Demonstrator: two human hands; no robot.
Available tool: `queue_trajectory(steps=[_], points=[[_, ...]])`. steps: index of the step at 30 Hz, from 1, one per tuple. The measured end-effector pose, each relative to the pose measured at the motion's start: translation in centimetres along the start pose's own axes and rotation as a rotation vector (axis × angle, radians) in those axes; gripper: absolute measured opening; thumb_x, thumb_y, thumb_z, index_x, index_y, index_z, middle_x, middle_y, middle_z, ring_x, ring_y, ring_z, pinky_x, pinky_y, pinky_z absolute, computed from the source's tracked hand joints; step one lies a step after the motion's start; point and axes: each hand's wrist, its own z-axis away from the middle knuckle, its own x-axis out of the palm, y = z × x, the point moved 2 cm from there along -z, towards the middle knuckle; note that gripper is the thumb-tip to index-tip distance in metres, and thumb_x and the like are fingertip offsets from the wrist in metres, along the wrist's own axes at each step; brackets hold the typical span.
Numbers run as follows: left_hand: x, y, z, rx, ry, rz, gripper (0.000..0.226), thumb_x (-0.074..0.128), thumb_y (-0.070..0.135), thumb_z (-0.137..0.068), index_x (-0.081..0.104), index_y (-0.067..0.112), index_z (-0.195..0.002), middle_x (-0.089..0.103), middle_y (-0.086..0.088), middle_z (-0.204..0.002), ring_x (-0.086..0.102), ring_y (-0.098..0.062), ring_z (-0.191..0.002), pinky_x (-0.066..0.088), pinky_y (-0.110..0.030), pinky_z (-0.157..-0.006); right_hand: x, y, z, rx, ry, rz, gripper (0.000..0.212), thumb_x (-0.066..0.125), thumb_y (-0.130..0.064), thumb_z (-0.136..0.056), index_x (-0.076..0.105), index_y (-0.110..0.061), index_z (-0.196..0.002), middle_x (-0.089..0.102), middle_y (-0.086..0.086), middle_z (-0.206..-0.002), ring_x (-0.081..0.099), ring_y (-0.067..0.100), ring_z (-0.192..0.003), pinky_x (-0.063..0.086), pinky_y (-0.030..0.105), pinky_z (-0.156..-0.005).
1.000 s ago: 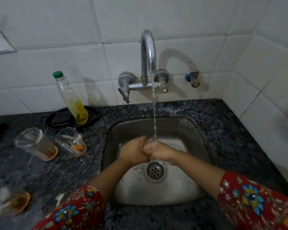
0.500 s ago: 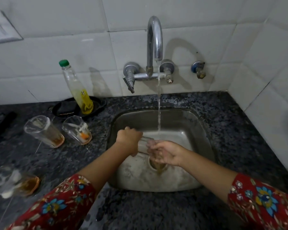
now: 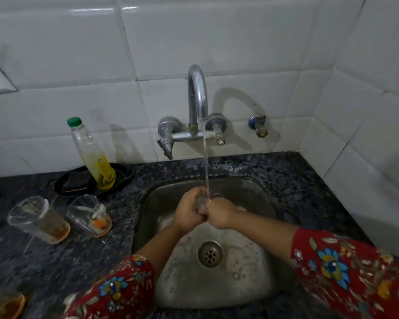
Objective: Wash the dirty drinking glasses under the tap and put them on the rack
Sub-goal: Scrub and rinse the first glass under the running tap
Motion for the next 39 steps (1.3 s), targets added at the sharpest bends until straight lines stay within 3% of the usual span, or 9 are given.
queue_trajectory(steps=[6, 9, 13, 17, 20, 25, 31, 36, 39], points=[[0.0, -1.0, 0.5, -0.122, -0.376, -0.12, 0.061, 0.081, 0.0, -0.067, 0.055, 0.008, -0.121, 0.064, -0.006, -0.103, 0.063, -0.03, -0.103, 0.049, -0.026, -0.083, -0.9, 1.6, 1.9, -0.153, 0.051, -0.059, 0.034, 0.053, -0.012, -0.09, 0.057, -0.005, -0.124, 0.056, 0.015, -0.128, 0.051, 0.031, -0.119, 0.039, 0.03, -0.096], [0.2, -1.0, 1.0, -0.124, -0.186, -0.049, 0.054, 0.079, 0.004, -0.062, 0.06, 0.011, -0.112, 0.067, -0.003, -0.104, 0.065, -0.026, -0.101, 0.052, -0.029, -0.084, -0.1, 1.5, 1.9, -0.151, 0.082, 0.01, 0.032, 0.048, -0.012, -0.094, 0.059, -0.013, -0.124, 0.058, 0.008, -0.128, 0.053, 0.027, -0.119, 0.042, 0.032, -0.097], [0.6, 0.0, 1.6, -0.153, 0.12, 0.142, 0.04, 0.08, 0.001, -0.066, 0.062, 0.013, -0.099, 0.068, -0.002, -0.096, 0.066, -0.008, -0.085, 0.053, -0.022, -0.074, -1.4, 0.8, 2.5, -0.113, 0.108, -0.324, 0.021, 0.055, -0.015, -0.092, 0.063, -0.021, -0.074, 0.068, 0.01, -0.099, 0.065, 0.026, -0.094, 0.046, 0.032, -0.078], [0.9, -0.5, 1.6, -0.122, -0.027, 0.241, 0.049, 0.078, 0.006, -0.058, 0.06, 0.004, -0.103, 0.068, -0.004, -0.097, 0.067, -0.01, -0.089, 0.053, -0.026, -0.078, -2.9, 1.0, 3.4, -0.333, -0.009, 0.13, 0.026, 0.043, -0.029, -0.099, 0.056, -0.014, -0.116, 0.063, 0.011, -0.111, 0.062, 0.028, -0.097, 0.047, 0.037, -0.078], [0.5, -1.0, 1.5, -0.129, -0.139, 0.262, 0.058, 0.076, -0.003, -0.055, 0.058, -0.003, -0.11, 0.067, -0.006, -0.1, 0.066, -0.009, -0.09, 0.053, -0.027, -0.079, -3.6, 2.7, 3.8, -0.412, -0.034, 0.328, 0.036, 0.036, -0.043, -0.099, 0.053, -0.02, -0.121, 0.061, 0.008, -0.116, 0.06, 0.029, -0.101, 0.048, 0.038, -0.074], [1.0, 2.0, 2.7, -0.089, 0.177, 0.063, 0.028, 0.075, 0.006, -0.078, 0.057, 0.027, -0.08, 0.059, 0.014, -0.079, 0.059, 0.014, -0.074, 0.044, -0.006, -0.066, -2.7, -0.5, 2.1, -0.044, 0.159, -0.329, 0.037, 0.04, -0.04, -0.098, 0.065, -0.013, -0.095, 0.067, 0.01, -0.1, 0.063, 0.026, -0.093, 0.046, 0.036, -0.079], [-0.7, -0.6, 1.2, -0.106, -0.225, 0.08, 0.063, 0.086, 0.0, -0.06, 0.055, -0.001, -0.115, 0.061, 0.005, -0.103, 0.062, 0.003, -0.092, 0.046, -0.01, -0.082, -3.5, 1.2, 3.8, -0.407, -0.018, 0.195, 0.035, 0.032, -0.041, -0.1, 0.056, -0.018, -0.11, 0.063, 0.008, -0.106, 0.062, 0.026, -0.09, 0.047, 0.037, -0.075], [1.0, 1.0, 1.4, -0.13, 0.127, 0.054, 0.043, 0.071, 0.035, -0.07, 0.059, 0.013, -0.105, 0.063, 0.009, -0.095, 0.062, 0.001, -0.087, 0.049, -0.02, -0.079, -2.2, -0.7, 2.4, 0.003, 0.284, -0.123, 0.041, 0.034, -0.042, -0.099, 0.06, -0.012, -0.106, 0.067, 0.016, -0.099, 0.064, 0.032, -0.091, 0.045, 0.037, -0.075], [0.5, 1.0, 1.3, -0.038, 0.123, 0.058, 0.039, 0.077, 0.012, -0.077, 0.059, 0.007, -0.111, 0.064, 0.006, -0.101, 0.063, 0.005, -0.091, 0.048, -0.014, -0.082, -2.2, -1.0, 2.4, -0.023, 0.28, -0.16, 0.038, 0.037, -0.038, -0.099, 0.059, -0.008, -0.106, 0.066, 0.016, -0.102, 0.063, 0.032, -0.092, 0.046, 0.037, -0.076]])
